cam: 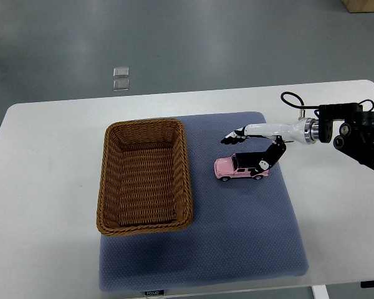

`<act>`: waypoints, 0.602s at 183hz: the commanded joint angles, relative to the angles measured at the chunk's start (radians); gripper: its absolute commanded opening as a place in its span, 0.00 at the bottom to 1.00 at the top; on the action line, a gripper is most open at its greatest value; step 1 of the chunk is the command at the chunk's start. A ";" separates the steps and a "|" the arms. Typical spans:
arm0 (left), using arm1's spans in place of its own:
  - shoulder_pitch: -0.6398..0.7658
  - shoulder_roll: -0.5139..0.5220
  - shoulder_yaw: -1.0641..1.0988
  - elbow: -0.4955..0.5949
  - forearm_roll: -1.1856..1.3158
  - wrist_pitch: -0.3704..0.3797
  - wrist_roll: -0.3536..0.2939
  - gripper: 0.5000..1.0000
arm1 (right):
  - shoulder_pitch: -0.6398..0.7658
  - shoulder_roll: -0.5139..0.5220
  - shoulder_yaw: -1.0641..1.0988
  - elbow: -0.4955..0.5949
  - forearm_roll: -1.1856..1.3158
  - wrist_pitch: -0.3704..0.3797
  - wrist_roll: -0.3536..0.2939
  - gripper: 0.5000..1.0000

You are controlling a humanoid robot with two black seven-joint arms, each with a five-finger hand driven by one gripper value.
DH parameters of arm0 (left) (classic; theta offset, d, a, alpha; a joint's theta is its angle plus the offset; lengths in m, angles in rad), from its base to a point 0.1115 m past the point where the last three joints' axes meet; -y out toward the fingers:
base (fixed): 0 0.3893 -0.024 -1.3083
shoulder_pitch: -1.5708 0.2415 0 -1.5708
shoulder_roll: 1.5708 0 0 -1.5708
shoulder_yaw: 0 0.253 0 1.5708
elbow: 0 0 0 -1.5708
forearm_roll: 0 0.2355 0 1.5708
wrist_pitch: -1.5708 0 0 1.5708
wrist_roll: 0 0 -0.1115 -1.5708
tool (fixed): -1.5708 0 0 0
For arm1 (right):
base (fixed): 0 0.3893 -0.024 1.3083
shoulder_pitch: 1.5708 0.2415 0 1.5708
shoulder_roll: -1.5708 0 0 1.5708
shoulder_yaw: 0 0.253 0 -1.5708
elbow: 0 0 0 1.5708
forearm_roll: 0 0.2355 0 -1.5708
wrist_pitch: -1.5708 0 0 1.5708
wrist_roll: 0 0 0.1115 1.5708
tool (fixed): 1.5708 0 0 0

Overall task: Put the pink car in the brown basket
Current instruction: 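Lower the right hand and close fingers around the pink car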

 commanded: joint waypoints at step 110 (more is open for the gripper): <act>0.000 0.000 0.000 0.000 0.000 0.000 0.000 1.00 | -0.033 0.003 -0.016 -0.002 -0.001 -0.063 0.001 0.59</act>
